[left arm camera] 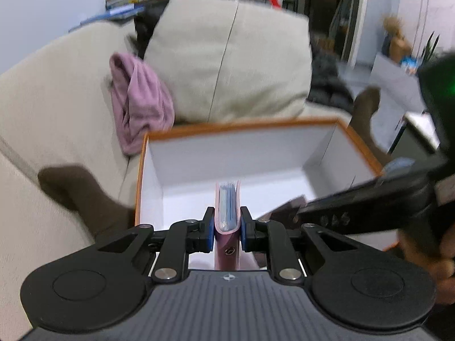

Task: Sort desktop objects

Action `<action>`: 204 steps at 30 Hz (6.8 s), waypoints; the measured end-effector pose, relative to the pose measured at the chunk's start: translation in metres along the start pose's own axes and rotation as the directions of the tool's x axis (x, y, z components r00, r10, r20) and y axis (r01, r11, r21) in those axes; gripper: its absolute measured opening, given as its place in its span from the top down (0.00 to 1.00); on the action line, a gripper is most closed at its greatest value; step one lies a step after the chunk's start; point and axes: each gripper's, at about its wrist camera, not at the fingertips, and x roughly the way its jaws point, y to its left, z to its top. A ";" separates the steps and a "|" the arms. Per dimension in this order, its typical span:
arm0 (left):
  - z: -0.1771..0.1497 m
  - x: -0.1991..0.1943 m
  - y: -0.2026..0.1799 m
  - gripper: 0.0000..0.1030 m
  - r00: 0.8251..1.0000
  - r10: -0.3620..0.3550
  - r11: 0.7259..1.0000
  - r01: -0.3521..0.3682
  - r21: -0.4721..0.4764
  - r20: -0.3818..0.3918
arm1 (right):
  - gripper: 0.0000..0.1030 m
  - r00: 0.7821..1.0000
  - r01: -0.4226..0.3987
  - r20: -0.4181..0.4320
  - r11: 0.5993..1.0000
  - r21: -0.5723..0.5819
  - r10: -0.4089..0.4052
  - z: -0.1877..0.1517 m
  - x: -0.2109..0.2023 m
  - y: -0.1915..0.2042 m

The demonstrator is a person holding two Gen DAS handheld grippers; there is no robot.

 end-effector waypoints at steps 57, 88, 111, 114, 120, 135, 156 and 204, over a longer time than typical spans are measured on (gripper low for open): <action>-0.030 -0.044 0.085 0.80 0.991 -0.113 0.965 0.125 -0.229 0.069 | 0.76 0.993 -0.061 -0.095 0.992 0.113 0.072 -0.002 0.037 0.022; -0.036 -0.032 0.108 0.80 0.989 -0.149 0.905 0.143 -0.401 0.014 | 0.64 0.934 -0.253 -0.160 0.906 0.339 0.320 0.001 0.062 0.021; -0.033 -0.038 0.106 0.88 0.988 -0.139 0.905 0.156 -0.395 0.072 | 0.62 0.932 -0.279 -0.137 0.906 0.317 0.335 -0.001 0.058 0.017; -0.033 -0.038 0.108 0.87 0.988 -0.130 0.902 0.151 -0.404 0.078 | 0.57 0.944 -0.270 -0.116 0.925 0.267 0.309 0.000 0.052 0.022; -0.033 -0.040 0.108 0.87 0.988 -0.127 0.902 0.153 -0.404 0.090 | 0.54 0.960 -0.264 -0.050 0.950 0.165 0.276 0.003 0.039 0.029; -0.033 -0.052 0.103 0.84 0.978 -0.120 0.904 0.180 -0.388 0.173 | 0.43 0.967 -0.183 0.158 0.976 -0.115 0.200 -0.011 -0.002 0.044; -0.085 -0.102 0.072 0.80 0.978 -0.093 0.936 0.149 -0.320 0.186 | 0.35 0.898 -0.021 0.421 0.969 -0.248 0.127 -0.106 -0.069 0.018; -0.208 -0.093 -0.035 0.42 0.930 -0.218 0.958 0.146 -0.249 -0.296 | 0.44 0.995 -0.037 -0.097 0.998 -0.045 0.032 -0.243 -0.077 -0.037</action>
